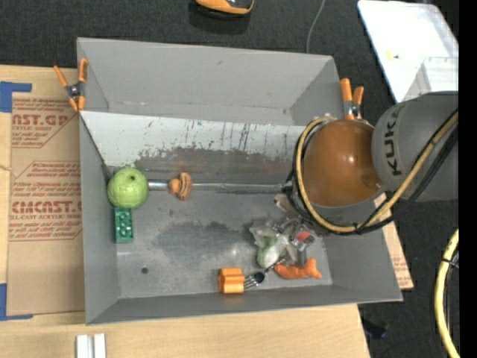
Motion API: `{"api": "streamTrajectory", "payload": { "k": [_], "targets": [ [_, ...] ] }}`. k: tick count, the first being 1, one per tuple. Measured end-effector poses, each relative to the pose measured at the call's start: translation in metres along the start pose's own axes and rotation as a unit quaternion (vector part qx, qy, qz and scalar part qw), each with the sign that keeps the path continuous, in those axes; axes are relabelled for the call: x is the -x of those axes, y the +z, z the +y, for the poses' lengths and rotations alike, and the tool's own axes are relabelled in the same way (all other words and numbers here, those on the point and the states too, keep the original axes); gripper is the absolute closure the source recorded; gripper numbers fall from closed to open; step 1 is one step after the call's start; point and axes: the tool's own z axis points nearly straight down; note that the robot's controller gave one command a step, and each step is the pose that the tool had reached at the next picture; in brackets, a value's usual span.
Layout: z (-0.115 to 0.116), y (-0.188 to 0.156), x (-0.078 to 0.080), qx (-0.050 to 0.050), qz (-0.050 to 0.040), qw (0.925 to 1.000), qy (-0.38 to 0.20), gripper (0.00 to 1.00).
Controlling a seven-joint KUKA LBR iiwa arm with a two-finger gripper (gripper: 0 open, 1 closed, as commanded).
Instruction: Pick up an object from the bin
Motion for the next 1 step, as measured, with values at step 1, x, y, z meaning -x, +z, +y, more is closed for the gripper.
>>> {"api": "streamTrajectory", "payload": {
  "k": [1],
  "targets": [
    [0.0,0.0,0.0,0.0,0.0,1.0,0.0,1.0]
  ]
}}
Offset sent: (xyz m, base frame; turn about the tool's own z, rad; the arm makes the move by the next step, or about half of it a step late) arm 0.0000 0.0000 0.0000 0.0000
